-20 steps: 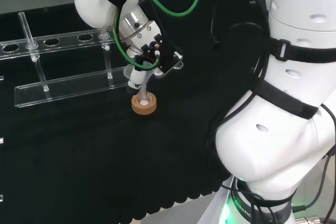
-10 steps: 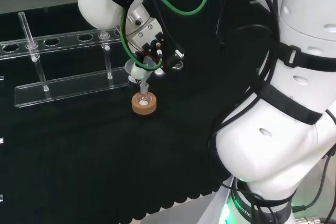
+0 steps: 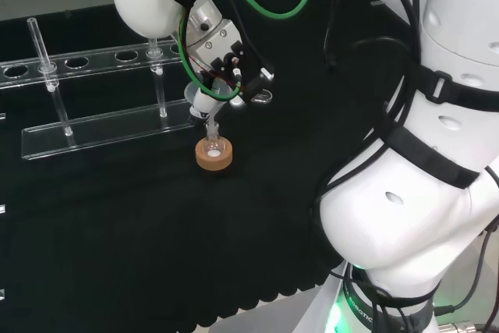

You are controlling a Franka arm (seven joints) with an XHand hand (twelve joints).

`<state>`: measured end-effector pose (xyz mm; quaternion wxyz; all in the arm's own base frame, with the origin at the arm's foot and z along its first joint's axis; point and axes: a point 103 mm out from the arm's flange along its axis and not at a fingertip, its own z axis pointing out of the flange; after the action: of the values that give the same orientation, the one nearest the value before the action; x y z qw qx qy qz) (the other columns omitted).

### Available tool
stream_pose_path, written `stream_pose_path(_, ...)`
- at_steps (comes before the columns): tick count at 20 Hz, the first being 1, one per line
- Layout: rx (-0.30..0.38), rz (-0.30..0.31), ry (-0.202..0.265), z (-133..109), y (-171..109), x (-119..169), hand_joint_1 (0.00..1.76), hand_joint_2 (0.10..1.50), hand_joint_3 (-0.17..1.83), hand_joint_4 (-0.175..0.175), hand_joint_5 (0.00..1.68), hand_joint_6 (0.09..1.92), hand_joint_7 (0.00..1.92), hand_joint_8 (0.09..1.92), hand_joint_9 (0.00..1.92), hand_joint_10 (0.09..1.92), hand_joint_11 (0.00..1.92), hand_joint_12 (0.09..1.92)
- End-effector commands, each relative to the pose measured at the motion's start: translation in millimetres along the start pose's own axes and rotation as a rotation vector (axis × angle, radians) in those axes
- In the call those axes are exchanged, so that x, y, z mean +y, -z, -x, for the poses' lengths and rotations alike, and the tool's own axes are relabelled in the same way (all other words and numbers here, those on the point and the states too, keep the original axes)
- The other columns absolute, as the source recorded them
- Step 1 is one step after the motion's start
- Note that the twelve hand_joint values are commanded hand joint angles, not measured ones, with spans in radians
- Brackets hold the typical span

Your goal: Remove the funnel from the round-bottom flask.

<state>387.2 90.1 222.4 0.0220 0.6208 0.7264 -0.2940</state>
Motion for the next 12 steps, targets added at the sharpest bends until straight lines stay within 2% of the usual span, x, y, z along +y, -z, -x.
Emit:
stream_pose_path(1, 0.037, -0.028, 0.004, 10.4, 13.7, -11.5, 0.63, 0.90, 0.31, -0.001, 0.72, 0.75, 0.69, 0.72, 1.09, 0.42, 0.72, 1.22)
stream_pose_path(12, 0.010, -0.042, -0.031, 21.6, 40.4, -29.4, 0.60, 0.86, 0.34, -0.006, 0.69, 0.79, 0.72, 0.72, 1.10, 0.42, 0.72, 1.22)
